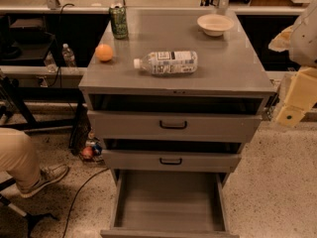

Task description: Place blue plastic bottle into bottom drawer

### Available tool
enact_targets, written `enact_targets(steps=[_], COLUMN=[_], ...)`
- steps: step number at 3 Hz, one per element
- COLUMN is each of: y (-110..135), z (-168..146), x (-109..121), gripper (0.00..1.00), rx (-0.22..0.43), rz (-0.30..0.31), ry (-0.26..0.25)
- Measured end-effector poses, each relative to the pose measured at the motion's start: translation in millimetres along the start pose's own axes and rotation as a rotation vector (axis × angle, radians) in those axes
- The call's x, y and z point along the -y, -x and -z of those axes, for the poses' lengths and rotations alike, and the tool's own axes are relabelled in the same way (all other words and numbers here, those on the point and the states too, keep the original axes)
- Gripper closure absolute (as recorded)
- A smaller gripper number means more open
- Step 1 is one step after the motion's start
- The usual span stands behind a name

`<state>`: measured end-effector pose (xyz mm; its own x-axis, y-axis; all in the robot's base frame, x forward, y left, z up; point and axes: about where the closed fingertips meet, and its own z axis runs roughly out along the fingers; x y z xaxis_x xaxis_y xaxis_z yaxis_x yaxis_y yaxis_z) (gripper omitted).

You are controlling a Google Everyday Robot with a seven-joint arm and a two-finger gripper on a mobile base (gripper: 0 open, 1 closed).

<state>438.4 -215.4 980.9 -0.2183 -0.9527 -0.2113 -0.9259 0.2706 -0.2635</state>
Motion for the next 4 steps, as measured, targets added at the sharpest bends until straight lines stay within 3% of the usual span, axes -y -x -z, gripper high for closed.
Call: enact_targets(steps=[1, 2, 3, 4], y=[0, 8, 26, 69], z=[0, -3, -15, -69], x=[0, 16, 41, 94], gripper=[0.00, 0.00, 0.00, 0.00], rx=[0.000, 0.027, 0.068, 0.142], rz=[0.000, 0.008, 0.036, 0.020], ry=[0.000, -0.001, -0.009, -0.024])
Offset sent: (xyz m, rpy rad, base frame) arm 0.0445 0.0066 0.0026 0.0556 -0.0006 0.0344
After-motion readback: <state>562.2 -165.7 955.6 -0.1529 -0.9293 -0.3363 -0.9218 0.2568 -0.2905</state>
